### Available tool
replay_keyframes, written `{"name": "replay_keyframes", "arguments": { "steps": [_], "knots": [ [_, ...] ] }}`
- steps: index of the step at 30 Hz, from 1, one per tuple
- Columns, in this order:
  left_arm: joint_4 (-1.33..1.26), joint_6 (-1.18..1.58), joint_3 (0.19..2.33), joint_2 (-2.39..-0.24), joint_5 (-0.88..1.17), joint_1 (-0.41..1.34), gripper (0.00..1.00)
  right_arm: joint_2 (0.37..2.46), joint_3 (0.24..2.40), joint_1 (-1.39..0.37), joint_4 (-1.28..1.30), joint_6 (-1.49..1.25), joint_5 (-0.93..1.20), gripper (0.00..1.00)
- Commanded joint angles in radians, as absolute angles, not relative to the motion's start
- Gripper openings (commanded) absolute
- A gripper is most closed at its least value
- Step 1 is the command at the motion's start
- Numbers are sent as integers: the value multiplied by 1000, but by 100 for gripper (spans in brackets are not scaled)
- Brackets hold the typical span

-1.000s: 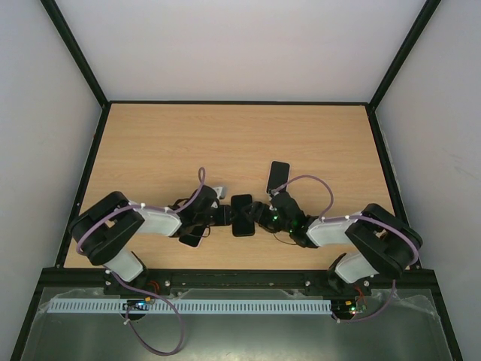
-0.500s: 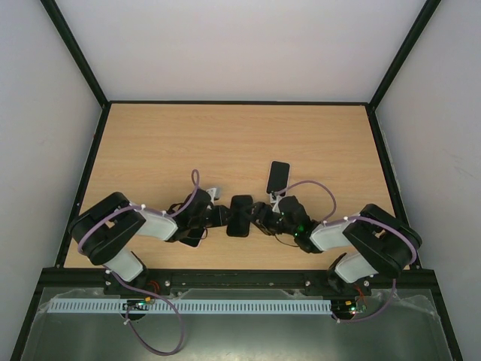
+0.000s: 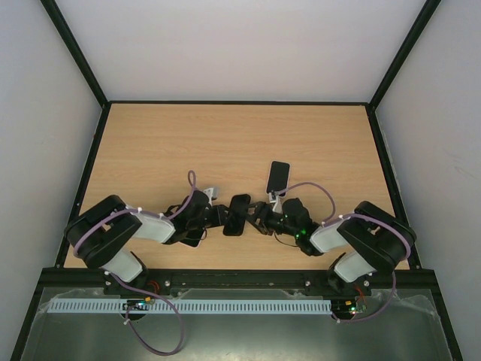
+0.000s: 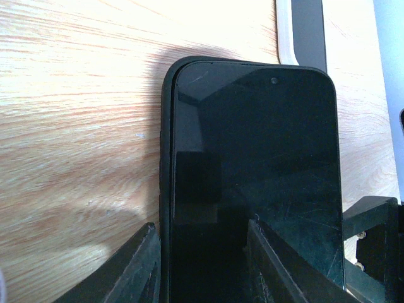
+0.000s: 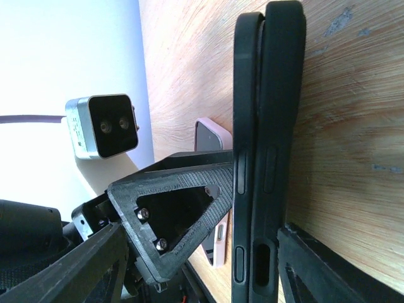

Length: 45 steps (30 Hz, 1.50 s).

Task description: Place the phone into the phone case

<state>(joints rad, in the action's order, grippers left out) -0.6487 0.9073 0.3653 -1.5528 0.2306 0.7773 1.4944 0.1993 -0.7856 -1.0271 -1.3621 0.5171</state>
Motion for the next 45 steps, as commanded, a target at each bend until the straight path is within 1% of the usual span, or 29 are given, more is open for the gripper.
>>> {"name": "replay_keyframes", "arguments": {
  "steps": [1,5,8,10,15,17,22,25,27,31,33,35,36,39,40,45],
  "knots": [
    [-640,904,357,-1530,254,807,39,1529,211,-794,-1175,-1364,538,64],
    [-647,909,347,-1533,252,811,40,1583,222,-793,-1200,-1371,549,64],
    [-654,912,338,-1530,252,818,41,1637,223,-794,-1265,-1399,563,63],
    [-658,914,336,-1529,251,820,41,1673,222,-794,-1320,-1421,573,58],
    [-625,908,352,-1527,247,820,41,1752,193,-794,-1451,-1491,572,38],
    [-609,901,357,-1523,241,821,41,1775,180,-794,-1485,-1504,560,32],
    [-596,899,360,-1525,238,820,41,1819,182,-794,-1515,-1518,567,25],
    [-591,900,364,-1528,238,820,45,1829,175,-794,-1540,-1532,564,19],
    [-587,900,366,-1529,232,820,46,1826,174,-793,-1536,-1527,562,15],
    [-580,900,373,-1536,232,821,46,1798,168,-794,-1483,-1505,545,5],
    [-574,900,373,-1537,225,823,46,1771,176,-793,-1413,-1475,540,2],
    [-569,900,372,-1537,219,825,46,1736,188,-794,-1297,-1438,526,2],
    [-570,901,372,-1538,218,826,46,1714,195,-794,-1248,-1417,520,4],
    [-565,904,374,-1544,209,828,46,1665,227,-793,-1110,-1363,504,21],
    [-565,906,375,-1549,209,828,46,1650,237,-793,-1073,-1348,500,24],
    [-575,914,377,-1568,213,831,46,1591,270,-794,-941,-1297,469,26]
  ]
}}
